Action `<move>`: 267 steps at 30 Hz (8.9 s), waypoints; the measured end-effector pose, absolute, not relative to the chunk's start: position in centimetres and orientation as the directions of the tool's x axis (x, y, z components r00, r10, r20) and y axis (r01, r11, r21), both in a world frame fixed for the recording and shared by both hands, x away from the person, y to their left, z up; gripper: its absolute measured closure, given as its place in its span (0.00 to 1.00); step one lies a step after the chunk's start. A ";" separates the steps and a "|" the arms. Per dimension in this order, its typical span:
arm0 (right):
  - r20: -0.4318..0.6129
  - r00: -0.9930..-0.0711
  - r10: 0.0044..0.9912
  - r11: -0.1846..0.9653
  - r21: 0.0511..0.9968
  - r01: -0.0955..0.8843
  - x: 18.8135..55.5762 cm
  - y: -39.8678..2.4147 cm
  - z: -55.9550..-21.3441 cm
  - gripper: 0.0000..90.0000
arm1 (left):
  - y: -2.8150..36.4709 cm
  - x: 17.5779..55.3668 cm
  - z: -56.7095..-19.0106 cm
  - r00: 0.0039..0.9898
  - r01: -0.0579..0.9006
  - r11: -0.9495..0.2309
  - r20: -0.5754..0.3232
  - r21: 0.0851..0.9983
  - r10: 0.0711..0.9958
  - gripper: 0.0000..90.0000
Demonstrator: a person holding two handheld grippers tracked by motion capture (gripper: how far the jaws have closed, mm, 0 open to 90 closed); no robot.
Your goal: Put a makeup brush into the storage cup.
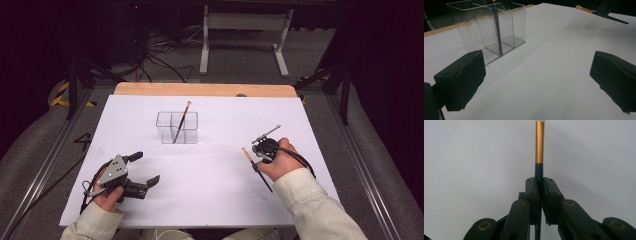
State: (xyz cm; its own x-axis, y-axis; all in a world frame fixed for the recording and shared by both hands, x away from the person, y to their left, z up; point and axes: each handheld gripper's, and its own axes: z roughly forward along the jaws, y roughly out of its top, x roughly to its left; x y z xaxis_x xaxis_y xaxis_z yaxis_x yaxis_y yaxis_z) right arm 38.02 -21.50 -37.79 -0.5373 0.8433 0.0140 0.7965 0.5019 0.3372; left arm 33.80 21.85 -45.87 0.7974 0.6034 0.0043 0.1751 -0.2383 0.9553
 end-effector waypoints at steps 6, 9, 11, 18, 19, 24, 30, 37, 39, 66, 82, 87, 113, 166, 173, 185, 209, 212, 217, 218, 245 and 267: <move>0.010 -0.572 0.820 0.514 0.425 0.745 38.0 -21.5 -37.0 0.93 | 21.9 33.8 -45.9 0.799 0.183 -0.235 -0.005 0.955 0.601 0.01; 0.010 -0.583 0.812 0.512 0.466 0.721 38.0 -21.6 -36.8 0.93 | 21.9 33.8 -45.9 0.798 0.183 -0.232 -0.007 0.955 0.603 0.01; 0.008 -0.594 0.804 0.513 0.496 0.701 38.0 -21.7 -36.6 0.93 | 21.8 33.8 -45.9 0.797 0.183 -0.224 -0.010 0.957 0.604 0.01; 0.006 -0.611 0.792 0.495 0.579 0.648 37.9 -21.8 -36.2 0.93 | 21.8 33.8 -45.8 0.798 0.178 -0.218 -0.011 0.960 0.602 0.01; 0.006 -0.613 0.790 0.494 0.586 0.642 37.8 -21.9 -36.2 0.93 | 21.8 33.8 -45.8 0.798 0.181 -0.210 -0.019 0.961 0.602 0.01; -0.002 -0.634 0.773 0.488 0.641 0.593 37.7 -22.2 -36.1 0.93 | 21.6 33.8 -45.8 0.800 0.182 -0.195 -0.030 0.964 0.599 0.01; -0.016 -0.659 0.752 0.476 0.705 0.525 37.4 -22.3 -35.9 0.93 | 21.5 33.9 -45.8 0.807 0.183 -0.191 -0.036 0.964 0.590 0.02; -0.009 -0.698 0.716 0.447 0.774 0.448 37.1 -22.7 -35.9 0.93 | 21.5 34.0 -45.6 0.819 0.212 -0.137 -0.099 0.968 0.565 0.05; -0.007 -0.715 0.699 0.434 0.799 0.416 37.0 -22.8 -35.9 0.93 | 21.5 34.1 -45.6 0.825 0.201 -0.142 -0.090 0.969 0.557 0.06; -0.002 -0.841 0.540 0.197 0.972 0.124 36.5 -23.3 -38.2 0.93 | 20.3 34.6 -43.7 0.893 0.157 -0.111 -0.093 0.981 0.440 0.13; -0.012 -0.878 0.479 0.142 0.988 0.064 36.8 -21.0 -39.1 0.93 | 19.7 34.8 -43.0 0.900 0.169 -0.122 -0.102 0.978 0.424 0.14; -0.011 -0.883 0.469 0.136 0.989 0.060 36.9 -20.4 -39.7 0.93 | 19.5 34.8 -43.0 0.902 0.172 -0.126 -0.105 0.977 0.419 0.14; -0.013 -0.904 0.428 0.122 0.992 0.044 36.4 -18.1 -40.8 0.93 | 15.7 36.1 -40.1 0.939 0.155 -0.086 -0.120 0.984 0.323 0.21; -0.002 -0.903 0.430 0.105 0.993 0.047 35.7 -16.7 -41.5 0.93 | 9.2 38.1 -38.9 0.967 0.101 -0.038 -0.089 0.994 0.239 0.91; 0.003 -0.902 0.432 0.105 0.993 0.053 35.7 -16.7 -41.5 0.92 | 9.1 38.0 -38.7 0.967 0.075 -0.069 -0.056 0.995 0.250 0.92; 0.015 -0.865 0.501 0.096 0.993 0.073 35.9 -18.4 -41.0 0.48 | 10.3 38.5 -37.1 0.955 0.031 -0.071 -0.009 0.997 0.296 0.92; 0.040 -0.807 0.589 0.074 0.992 0.104 35.7 -22.4 -41.1 0.31 | 13.1 41.1 -33.8 0.918 0.013 -0.099 0.027 0.995 0.395 0.92; 0.050 -0.802 0.595 0.068 0.991 0.112 35.7 -22.7 -41.1 0.31 | 13.2 41.4 -33.6 0.917 0.008 -0.105 0.035 0.994 0.398 0.92; 0.047 -0.793 0.607 0.070 0.991 0.112 35.7 -23.0 -41.1 0.30 | 13.7 41.9 -33.4 0.909 0.017 -0.100 0.026 0.995 0.416 0.92; 0.046 -0.791 0.610 0.072 0.991 0.113 35.7 -23.1 -41.1 0.30 | 13.9 42.0 -33.3 0.905 0.020 -0.097 0.023 0.995 0.424 0.92; 0.041 -0.773 0.634 0.067 0.992 0.108 35.8 -24.3 -41.1 0.29 | 17.1 45.1 -33.0 0.835 0.052 -0.052 -0.015 0.997 0.550 0.92; 0.041 -0.774 0.632 0.061 0.993 0.103 35.7 -24.4 -41.0 0.29 | 17.0 46.8 -34.7 0.814 0.066 -0.081 -0.006 0.995 0.580 0.92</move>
